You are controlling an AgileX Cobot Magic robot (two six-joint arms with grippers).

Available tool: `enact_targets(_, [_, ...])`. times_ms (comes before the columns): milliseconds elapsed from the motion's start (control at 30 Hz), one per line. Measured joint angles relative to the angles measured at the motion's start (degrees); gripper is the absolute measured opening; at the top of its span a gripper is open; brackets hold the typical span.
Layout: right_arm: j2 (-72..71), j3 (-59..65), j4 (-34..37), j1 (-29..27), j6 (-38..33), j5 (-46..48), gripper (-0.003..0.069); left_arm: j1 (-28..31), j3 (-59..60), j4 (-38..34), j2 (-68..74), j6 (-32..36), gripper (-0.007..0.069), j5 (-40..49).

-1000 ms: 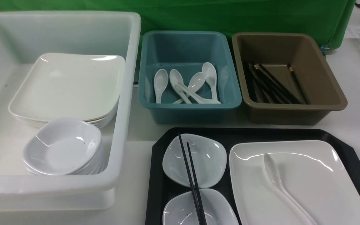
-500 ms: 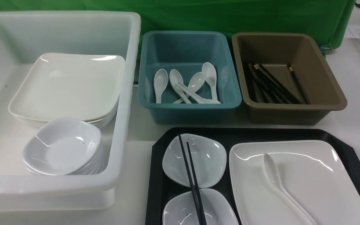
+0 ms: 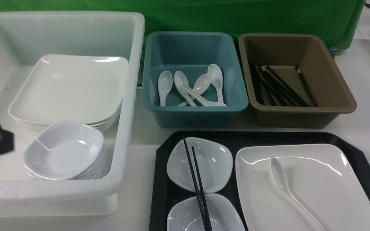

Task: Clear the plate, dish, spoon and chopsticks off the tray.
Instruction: Use the right arm to grab a pair of chopsticks from the plate

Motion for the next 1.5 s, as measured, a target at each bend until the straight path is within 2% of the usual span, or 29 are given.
enact_targets(100, [12.86, -8.26, -0.3, 3.4, -5.66, 11.57, 0.0022, -5.49, 0.49, -2.21, 2.99, 2.86, 0.0005, 0.19])
enact_targets(200, [20.48, -11.02, -0.3, 4.44, -8.67, 13.13, 0.0022, -11.61, 0.49, 0.01, 5.09, 0.49, 0.0001, 0.56])
enact_targets(333, [30.44, -12.09, -0.3, 4.55, -11.18, 12.66, 0.0027, -20.69, 0.49, 6.25, 8.56, -6.77, 0.0001, 1.7])
enact_targets(367, [36.76, -12.08, -0.3, 4.55, -11.97, 12.37, 0.0068, -26.17, 0.49, 9.98, 10.76, -11.8, 0.0001, 1.9])
enact_targets(500, [47.18, -12.08, -0.14, 4.55, -14.3, 9.27, 0.0237, -33.99, 0.49, 13.04, 14.0, -18.01, 0.0001, 1.22])
enact_targets(567, [51.2, -12.08, 0.12, 4.66, -14.5, 7.06, 0.033, -35.75, 0.49, 13.06, 15.31, -19.11, 0.0001, 0.21])
enact_targets(600, [51.59, -12.08, 0.12, 4.74, -14.58, 6.78, 0.033, -35.87, 0.49, 13.06, 15.43, -19.1, 0.0001, 0.11])
enact_targets(667, [55.98, -12.1, 0.12, 5.36, -14.62, 3.93, 0.0409, -36.45, 0.49, 13.21, 16.54, -19.24, 0.0001, -0.84])
enact_targets(800, [61.72, -12.14, 0.3, 7.2, -16.16, -1.15, 0.0453, -36.45, 0.49, 13.97, 17.45, -19.45, 0.0, -2.45])
enact_targets(933, [65.72, -12.14, 0.48, 8.14, -16.29, -3.86, 0.0459, -36.45, 0.49, 14.35, 17.51, -19.63, 0.0, -3.27])
enact_targets(1000, [66.78, -12.14, 0.4, 8.14, -15.95, -3.98, 0.0455, -36.45, 0.49, 14.42, 17.51, -19.63, 0.0, -3.7])
enact_targets(1067, [66.85, -12.29, 0.33, 8.14, -15.76, -4.09, 0.0419, -36.45, 0.49, 14.5, 17.51, -19.68, 0.0, -3.96])
enact_targets(1100, [66.91, -12.34, 0.15, 8.14, -15.76, -4.28, 0.0364, -36.45, 0.49, 14.56, 17.51, -19.64, 0.0, -4.08])
enact_targets(1133, [66.91, -12.34, 0.1, 8.14, -15.76, -4.28, 0.034, -36.45, 0.49, 14.56, 17.51, -19.64, 0.0, -4.08])
enact_targets(1200, [66.98, -12.81, 0.26, 8.14, -15.64, -3.65, 0.0141, -36.45, 0.49, 14.56, 17.51, -19.64, 0.0, -4.21])
enact_targets(1267, [66.99, -13.3, 0.52, 8.14, -15.64, -2.32, 0.0083, -36.45, 0.49, 14.56, 17.51, -19.64, 0.0, -4.25])
enact_targets(1367, [65.58, -16.37, 2.35, 8.14, -15.9, 3.45, 0.0079, -36.45, 0.49, 14.72, 17.51, -19.69, 0.0003, -4.27])
enact_targets(1500, [60.33, -23.04, 9.76, 8.23, -20.56, 5.82, 0.0079, -36.45, 0.49, 16.12, 17.51, -21.67, 0.0007, -4.32])
